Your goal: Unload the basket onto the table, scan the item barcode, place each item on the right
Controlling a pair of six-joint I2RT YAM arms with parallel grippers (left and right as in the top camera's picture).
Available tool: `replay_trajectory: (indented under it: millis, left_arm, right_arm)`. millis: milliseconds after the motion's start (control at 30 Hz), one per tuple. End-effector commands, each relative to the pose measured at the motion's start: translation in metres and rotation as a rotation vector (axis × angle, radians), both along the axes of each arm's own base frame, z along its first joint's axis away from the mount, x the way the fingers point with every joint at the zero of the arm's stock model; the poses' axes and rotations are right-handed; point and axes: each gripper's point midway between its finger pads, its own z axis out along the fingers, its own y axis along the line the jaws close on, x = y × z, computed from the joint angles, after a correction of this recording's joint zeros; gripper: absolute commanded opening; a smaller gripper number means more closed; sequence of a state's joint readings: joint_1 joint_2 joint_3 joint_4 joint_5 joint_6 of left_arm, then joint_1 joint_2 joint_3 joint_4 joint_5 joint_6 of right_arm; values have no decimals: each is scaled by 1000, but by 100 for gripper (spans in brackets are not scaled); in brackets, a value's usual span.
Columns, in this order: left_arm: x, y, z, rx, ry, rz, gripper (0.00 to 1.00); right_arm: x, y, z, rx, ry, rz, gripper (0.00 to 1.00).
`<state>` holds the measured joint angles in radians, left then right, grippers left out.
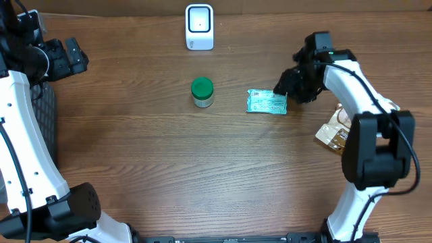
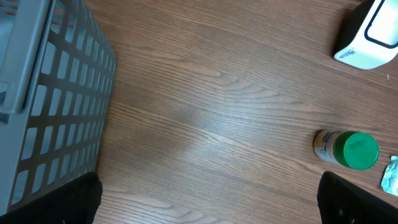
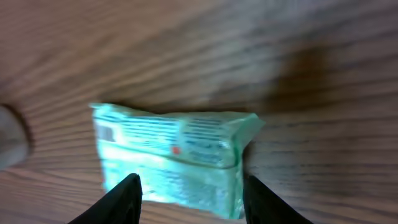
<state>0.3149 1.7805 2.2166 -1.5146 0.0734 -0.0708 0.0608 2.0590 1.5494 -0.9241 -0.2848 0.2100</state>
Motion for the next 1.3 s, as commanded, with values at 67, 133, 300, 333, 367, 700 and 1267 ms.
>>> replay_trajectory:
  millis: [67,133,300,333,367,700,1267]
  left_arm:
    - [0,0,-1,9,5,-14,99]
    - [0,0,-1,9,4,-14,100]
    - [0,0,-1,9,5,-14,100]
    - [0,0,-1,9,4,-14,99]
    - [0,0,-1,9,5,-14,100]
    - [0,0,-1,9,4,-14,100]
    - [0,0,-1,9,4,-14,100]
  right_arm:
    - [2,-12,-9,33,33,-61,50]
    - [3,-11,-9,57,31,-64,50]
    - [-1,2,-23,150,14,-43,50]
    - [-3,4,-26,161,14,-41,50]
    - [-6,6,-32,173,14,-39,50]
    - [-30,18,-71,273,-14,-28,39]
    - [-11,45,24,484,-163,43,4]
